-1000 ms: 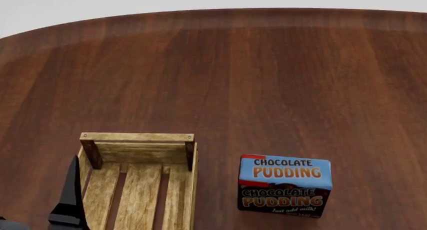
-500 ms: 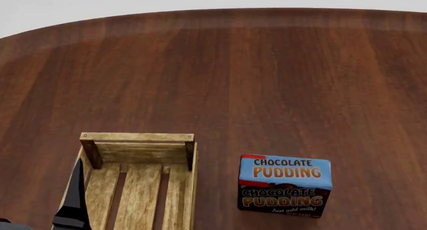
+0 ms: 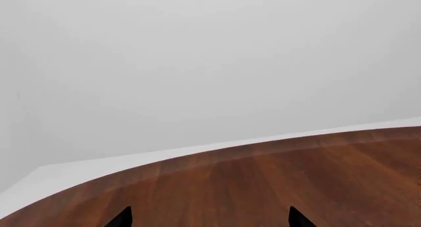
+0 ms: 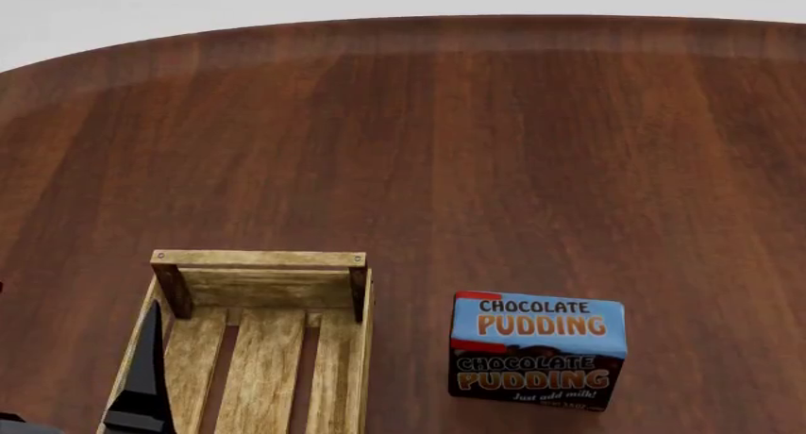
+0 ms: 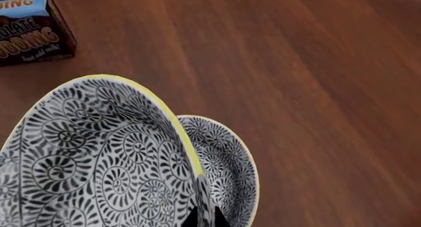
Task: Stack the left bowl on the right bowl and place them in the tray.
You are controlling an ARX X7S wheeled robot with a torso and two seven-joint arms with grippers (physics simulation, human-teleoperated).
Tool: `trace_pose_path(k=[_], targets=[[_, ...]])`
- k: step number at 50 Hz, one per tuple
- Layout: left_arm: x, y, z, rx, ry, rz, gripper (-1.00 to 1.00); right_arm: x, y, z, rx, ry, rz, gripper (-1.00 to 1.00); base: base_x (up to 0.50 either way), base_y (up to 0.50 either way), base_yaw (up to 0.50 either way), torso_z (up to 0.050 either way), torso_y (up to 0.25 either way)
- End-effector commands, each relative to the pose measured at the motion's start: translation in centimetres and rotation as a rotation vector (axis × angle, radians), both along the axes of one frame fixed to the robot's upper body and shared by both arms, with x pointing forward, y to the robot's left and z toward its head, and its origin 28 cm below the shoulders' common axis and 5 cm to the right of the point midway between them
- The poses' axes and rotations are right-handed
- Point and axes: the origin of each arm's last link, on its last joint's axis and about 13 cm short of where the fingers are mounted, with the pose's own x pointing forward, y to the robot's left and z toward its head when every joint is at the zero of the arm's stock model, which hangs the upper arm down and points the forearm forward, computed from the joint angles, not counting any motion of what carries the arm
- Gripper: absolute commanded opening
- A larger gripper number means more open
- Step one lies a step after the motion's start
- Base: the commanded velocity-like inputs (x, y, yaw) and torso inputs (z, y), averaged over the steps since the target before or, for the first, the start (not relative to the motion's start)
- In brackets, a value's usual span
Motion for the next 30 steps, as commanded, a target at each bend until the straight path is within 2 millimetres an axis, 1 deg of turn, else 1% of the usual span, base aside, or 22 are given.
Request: trace_pose_path(k=[1, 11, 19, 30], targets=[[0.0, -0.1, 0.1, 0.000, -0.002, -0.002, 1.00, -0.5, -0.3, -0.4, 0.012, -0.007, -0.044, -1.00, 0.00, 0.00, 0.00, 0.000, 0.000], [0.2, -0.3, 0.3, 0.002, -0.003, -0.010, 1.00, -0.4, -0.9, -0.5, 0.014, -0.035, -0.096, -1.00, 0.00, 0.00, 0.00, 0.000, 0.000], [0.2, -0.3, 0.3, 0.003, -0.005, -0.011, 1.00, 0.2, -1.2, -0.9, 0.011, -0.062, -0.145, -1.00, 0.00, 0.00, 0.00, 0.000, 0.000], [0.2, -0.3, 0.1, 0.004, 0.001, -0.012, 1.00, 0.4, -1.7, -1.8, 0.018, -0.067, -0.197, -1.00, 0.00, 0.00, 0.00, 0.000, 0.000]])
